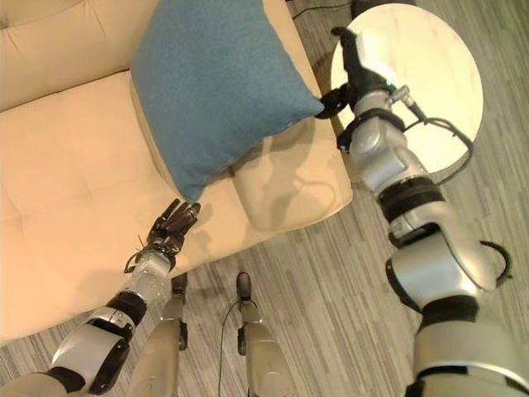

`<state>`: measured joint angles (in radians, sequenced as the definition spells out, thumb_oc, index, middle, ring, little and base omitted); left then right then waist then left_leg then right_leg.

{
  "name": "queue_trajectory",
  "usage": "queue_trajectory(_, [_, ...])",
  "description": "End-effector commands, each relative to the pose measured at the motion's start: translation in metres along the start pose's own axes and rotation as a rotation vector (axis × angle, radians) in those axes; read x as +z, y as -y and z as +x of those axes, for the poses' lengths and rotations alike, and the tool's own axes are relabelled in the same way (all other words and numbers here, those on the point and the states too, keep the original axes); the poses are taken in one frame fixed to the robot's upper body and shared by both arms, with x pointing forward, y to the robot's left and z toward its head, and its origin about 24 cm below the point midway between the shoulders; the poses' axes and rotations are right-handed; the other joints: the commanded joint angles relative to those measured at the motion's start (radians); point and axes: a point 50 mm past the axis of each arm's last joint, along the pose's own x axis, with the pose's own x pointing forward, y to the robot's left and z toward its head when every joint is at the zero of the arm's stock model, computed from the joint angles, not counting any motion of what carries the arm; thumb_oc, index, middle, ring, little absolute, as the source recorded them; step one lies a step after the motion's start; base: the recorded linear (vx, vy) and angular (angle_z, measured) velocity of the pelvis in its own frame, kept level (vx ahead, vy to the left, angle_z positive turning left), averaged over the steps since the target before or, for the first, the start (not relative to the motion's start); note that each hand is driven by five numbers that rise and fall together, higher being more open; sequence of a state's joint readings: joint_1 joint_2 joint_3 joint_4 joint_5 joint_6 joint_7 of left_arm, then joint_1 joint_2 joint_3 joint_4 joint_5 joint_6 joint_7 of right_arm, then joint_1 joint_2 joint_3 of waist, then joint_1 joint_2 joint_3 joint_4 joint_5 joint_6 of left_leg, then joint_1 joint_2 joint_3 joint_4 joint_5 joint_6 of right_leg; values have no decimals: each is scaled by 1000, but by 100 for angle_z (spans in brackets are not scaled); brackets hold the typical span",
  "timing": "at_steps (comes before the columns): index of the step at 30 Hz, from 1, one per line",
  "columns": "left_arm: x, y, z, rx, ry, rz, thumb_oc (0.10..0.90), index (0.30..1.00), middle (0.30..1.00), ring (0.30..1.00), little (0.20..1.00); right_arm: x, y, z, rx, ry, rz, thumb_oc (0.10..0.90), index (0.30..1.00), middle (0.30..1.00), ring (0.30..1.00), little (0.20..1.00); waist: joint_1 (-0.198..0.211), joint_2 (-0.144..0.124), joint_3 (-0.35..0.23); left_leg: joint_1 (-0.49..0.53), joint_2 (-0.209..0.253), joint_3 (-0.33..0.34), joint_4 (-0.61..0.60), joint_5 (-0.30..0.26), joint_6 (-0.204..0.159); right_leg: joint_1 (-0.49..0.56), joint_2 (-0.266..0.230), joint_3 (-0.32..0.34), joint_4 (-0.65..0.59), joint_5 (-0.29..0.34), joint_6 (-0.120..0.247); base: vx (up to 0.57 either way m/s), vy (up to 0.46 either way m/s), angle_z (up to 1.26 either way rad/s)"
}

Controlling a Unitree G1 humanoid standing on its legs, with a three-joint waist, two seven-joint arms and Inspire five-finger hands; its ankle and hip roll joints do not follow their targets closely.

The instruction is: Pick up all the scattered cushions and arrange them neatly on the sofa.

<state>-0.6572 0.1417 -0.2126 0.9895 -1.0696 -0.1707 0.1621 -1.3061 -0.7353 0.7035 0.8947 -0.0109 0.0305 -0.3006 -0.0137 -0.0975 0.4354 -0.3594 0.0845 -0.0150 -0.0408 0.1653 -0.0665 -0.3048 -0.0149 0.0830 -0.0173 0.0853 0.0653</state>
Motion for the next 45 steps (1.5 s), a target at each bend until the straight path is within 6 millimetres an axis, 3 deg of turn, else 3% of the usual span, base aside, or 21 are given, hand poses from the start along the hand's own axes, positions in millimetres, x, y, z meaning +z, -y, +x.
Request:
queue_trajectory(1, [42, 31, 10, -78, 128, -5, 800, 900, 900, 900, 900, 25, 32, 14, -137, 60, 74, 800, 900, 900, 900, 900, 3, -55, -53, -99, 60, -26, 47, -32, -92, -99, -76, 52, 169, -143, 105, 17, -22, 3])
queue_trajectory(6, [46, 48, 10, -143, 132, 15, 800, 900, 900, 900, 900, 29, 10, 12, -41, 36, 252, 800, 900, 900, 900, 900, 10, -61, -31, -105, 55, -29, 55, -39, -90, -97, -79, 43, 163, -141, 107, 22, -14, 1])
queue_trajectory(13, [43, 62, 6, -216, 125, -2, 800, 900, 900, 900, 900, 42, -9, 11, 51, 52, 279, 800, 900, 900, 900, 900, 37, -75, 11, -135, 57, -52, 85, -44, -90, -98, -77, 25, 157, -139, 103, 0, -19, 7])
queue_trajectory(21, [41, 58, 7, -210, 112, 40, 800, 900, 900, 900, 900, 57, -5, 14, 29, 97, 219, 800, 900, 900, 900, 900, 57, -99, 30, -148, 61, -64, 71, -34, -100, -86, -72, -4, 134, -135, 101, 16, -28, 9])
queue_trajectory(28, [48, 52, 8, -180, 132, 66, 800, 900, 900, 900, 900, 55, 7, 11, -58, 113, 266, 800, 900, 900, 900, 900, 51, -131, 34, -151, 66, -70, 73, -38, -102, -74, -68, -17, 124, -134, 101, 25, -17, 6])
queue_trajectory(31, [48, 42, 8, -157, 133, 76, 800, 900, 900, 900, 900, 36, 9, 3, -80, 99, 292, 800, 900, 900, 900, 900, 40, -146, 26, -141, 71, -67, 68, -39, -100, -62, -66, -23, 116, -130, 101, 15, 11, 7])
queue_trajectory(34, [47, 41, 8, -155, 130, 77, 800, 900, 900, 900, 900, 32, 6, 0, -71, 99, 298, 800, 900, 900, 900, 900, 36, -151, 22, -139, 72, -67, 68, -41, -100, -60, -65, -22, 116, -129, 101, 0, 0, 0])
queue_trajectory(35, [48, 35, 8, -142, 135, 69, 800, 900, 900, 900, 900, 14, 0, -9, -42, 73, 307, 800, 900, 900, 900, 900, 23, -163, 18, -127, 76, -65, 72, -47, -99, -50, -64, -24, 118, -130, 102, 0, 0, 0])
queue_trajectory(36, [48, 35, 8, -142, 134, 71, 800, 900, 900, 900, 900, 13, 0, -9, -42, 71, 307, 800, 900, 900, 900, 900, 24, -164, 17, -127, 76, -66, 72, -46, -99, -50, -64, -25, 118, -130, 102, 0, 0, 0])
queue_trajectory(39, [49, 30, 7, -143, 140, 72, 800, 900, 900, 900, 900, -13, -4, -23, -25, 35, 272, 800, 900, 900, 900, 900, 11, -172, 15, -116, 80, -64, 79, -55, -99, -44, -64, -28, 122, -131, 103, 0, 0, 0])
queue_trajectory(45, [54, 16, 7, -126, 149, 91, 800, 900, 900, 900, 900, -41, 13, -33, 5, 15, 161, 800, 900, 900, 900, 900, 0, -194, 7, -98, 88, -60, 78, -60, -104, -31, -65, -38, 122, -134, 107, 0, 0, 0])
